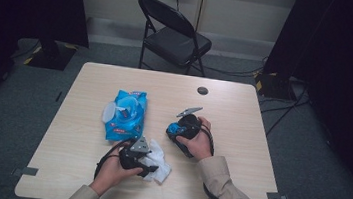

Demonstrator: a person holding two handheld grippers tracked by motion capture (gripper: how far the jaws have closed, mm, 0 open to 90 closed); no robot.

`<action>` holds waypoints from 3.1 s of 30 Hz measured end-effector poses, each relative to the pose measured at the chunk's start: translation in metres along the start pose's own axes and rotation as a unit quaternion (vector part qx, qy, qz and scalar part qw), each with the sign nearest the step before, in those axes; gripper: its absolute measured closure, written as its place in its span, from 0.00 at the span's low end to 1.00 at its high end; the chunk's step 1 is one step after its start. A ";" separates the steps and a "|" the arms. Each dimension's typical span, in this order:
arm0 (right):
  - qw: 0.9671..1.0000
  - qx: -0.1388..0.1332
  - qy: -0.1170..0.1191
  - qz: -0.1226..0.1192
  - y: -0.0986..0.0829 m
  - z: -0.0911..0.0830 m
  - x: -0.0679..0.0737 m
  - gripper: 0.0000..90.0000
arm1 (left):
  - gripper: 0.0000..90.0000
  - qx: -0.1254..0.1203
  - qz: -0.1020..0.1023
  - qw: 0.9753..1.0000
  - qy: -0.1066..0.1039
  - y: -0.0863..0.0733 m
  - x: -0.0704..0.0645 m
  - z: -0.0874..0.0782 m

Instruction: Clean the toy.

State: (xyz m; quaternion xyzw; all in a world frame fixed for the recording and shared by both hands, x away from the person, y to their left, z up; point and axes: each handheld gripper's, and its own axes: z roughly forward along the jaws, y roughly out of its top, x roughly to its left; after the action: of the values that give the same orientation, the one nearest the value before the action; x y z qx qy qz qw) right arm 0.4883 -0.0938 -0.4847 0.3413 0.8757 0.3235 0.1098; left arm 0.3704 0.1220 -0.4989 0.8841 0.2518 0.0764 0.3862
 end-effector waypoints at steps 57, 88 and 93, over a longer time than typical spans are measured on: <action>0.975 -0.209 0.059 0.041 -0.056 -0.115 -0.005 0.27 | 0.47 0.044 0.046 0.998 -0.018 0.020 -0.011 0.010; 0.975 -0.200 0.096 0.014 -0.049 -0.105 0.013 0.27 | 0.89 -0.110 -0.025 0.993 -0.047 0.123 0.002 -0.038; 0.977 -0.193 0.094 0.011 -0.049 -0.104 0.015 0.27 | 0.89 -0.105 -0.025 0.993 -0.042 0.127 0.001 -0.036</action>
State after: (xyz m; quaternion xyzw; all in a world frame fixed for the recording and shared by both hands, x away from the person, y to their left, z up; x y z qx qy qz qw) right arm 0.4087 -0.1623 -0.4365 0.2913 0.7993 0.5182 0.0874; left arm 0.4086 0.0732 -0.3826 0.8349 0.2477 0.0554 0.4885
